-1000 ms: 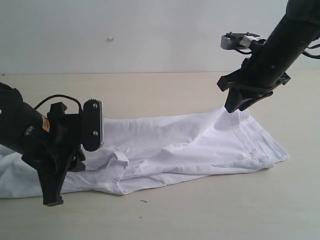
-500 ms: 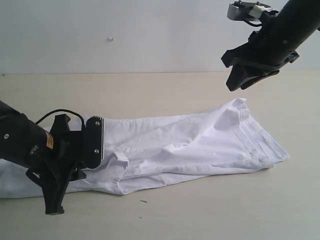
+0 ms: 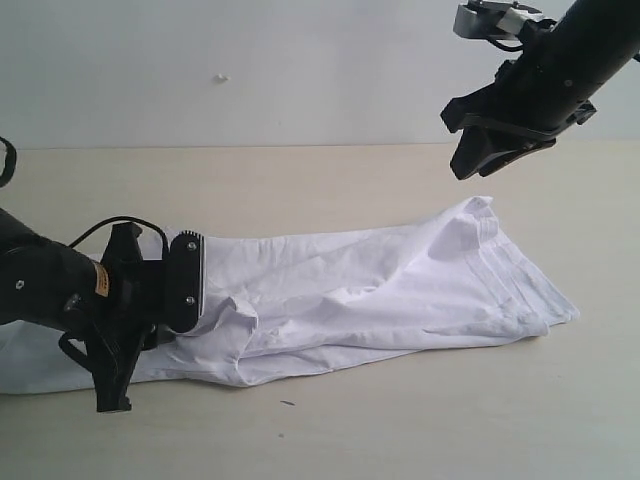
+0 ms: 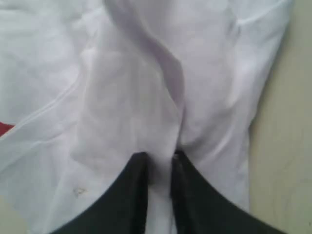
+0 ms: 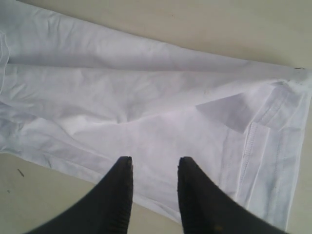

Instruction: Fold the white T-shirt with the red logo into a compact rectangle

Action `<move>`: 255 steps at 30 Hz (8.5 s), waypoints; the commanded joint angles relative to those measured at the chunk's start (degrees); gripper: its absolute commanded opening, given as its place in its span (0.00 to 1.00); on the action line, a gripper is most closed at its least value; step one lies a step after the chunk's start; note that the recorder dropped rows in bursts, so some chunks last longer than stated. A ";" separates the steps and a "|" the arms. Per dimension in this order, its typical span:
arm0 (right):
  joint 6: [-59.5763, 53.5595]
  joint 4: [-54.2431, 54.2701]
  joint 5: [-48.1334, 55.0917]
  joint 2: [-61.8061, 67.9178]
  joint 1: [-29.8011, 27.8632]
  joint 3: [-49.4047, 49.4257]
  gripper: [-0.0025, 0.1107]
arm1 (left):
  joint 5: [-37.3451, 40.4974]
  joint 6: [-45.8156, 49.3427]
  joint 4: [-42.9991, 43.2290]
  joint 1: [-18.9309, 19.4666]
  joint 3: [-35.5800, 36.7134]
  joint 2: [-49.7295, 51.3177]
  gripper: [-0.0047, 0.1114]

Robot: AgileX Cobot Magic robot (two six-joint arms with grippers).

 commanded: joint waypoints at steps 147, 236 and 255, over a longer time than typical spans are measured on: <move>13.72 -20.48 -0.27 5.22 7.12 8.24 0.02 | 37.61 -1.98 -59.26 51.91 -33.38 19.30 0.64; 4.83 -0.95 6.48 -25.54 7.12 2.09 0.02 | 16.95 -16.94 -50.14 -16.82 -38.88 16.55 0.84; 4.72 -1.32 3.13 -24.57 7.12 8.01 0.02 | 32.99 -30.89 -19.02 -13.07 -41.26 6.72 0.83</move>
